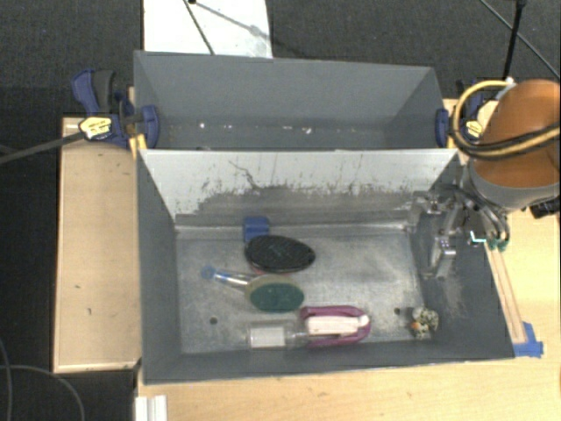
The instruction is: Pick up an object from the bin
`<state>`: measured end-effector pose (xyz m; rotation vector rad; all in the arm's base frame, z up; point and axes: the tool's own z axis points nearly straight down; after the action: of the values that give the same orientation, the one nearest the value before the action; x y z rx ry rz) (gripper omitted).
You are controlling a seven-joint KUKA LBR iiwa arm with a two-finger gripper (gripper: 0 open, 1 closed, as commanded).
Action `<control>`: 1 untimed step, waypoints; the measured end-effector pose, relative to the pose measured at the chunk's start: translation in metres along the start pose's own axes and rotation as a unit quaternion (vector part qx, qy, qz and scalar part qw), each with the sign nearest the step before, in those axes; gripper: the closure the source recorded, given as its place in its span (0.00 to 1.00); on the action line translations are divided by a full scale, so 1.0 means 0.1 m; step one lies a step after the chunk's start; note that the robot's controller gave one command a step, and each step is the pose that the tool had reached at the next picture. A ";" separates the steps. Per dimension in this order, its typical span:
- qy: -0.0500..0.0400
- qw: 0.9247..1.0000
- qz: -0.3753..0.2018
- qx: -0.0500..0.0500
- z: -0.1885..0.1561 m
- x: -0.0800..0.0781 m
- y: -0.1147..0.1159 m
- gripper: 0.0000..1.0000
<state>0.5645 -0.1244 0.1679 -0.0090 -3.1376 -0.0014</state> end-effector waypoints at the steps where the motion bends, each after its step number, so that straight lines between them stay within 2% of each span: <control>1: 0.000 0.989 0.146 -0.001 0.52 0.55 0.43 0.00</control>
Offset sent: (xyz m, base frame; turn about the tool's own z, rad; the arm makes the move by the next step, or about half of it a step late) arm -0.0543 0.0416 -0.0500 0.2947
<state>0.5091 -0.0812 0.1165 -0.4673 -3.1031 -0.0029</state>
